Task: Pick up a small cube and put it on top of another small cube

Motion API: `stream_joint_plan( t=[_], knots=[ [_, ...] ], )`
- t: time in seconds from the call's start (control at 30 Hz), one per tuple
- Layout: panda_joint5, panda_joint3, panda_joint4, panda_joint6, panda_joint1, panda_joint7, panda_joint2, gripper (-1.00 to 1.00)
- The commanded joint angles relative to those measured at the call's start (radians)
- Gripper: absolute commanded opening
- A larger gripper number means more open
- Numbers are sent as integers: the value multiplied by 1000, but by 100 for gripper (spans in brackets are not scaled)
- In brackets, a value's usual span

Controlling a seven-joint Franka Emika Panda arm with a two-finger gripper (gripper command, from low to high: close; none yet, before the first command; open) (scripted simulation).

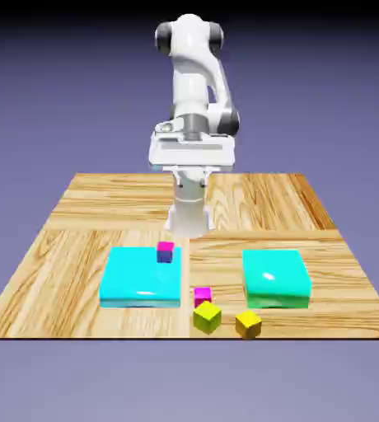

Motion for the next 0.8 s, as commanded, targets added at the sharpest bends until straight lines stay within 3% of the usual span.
stream_joint_plan(
  t=[0.0, 0.77],
  knots=[
    [5, 2, 17, -5, 8, -13, 36, 0],
    [116, 56, 413, -114, 188, -315, 870, 0]
  ],
)
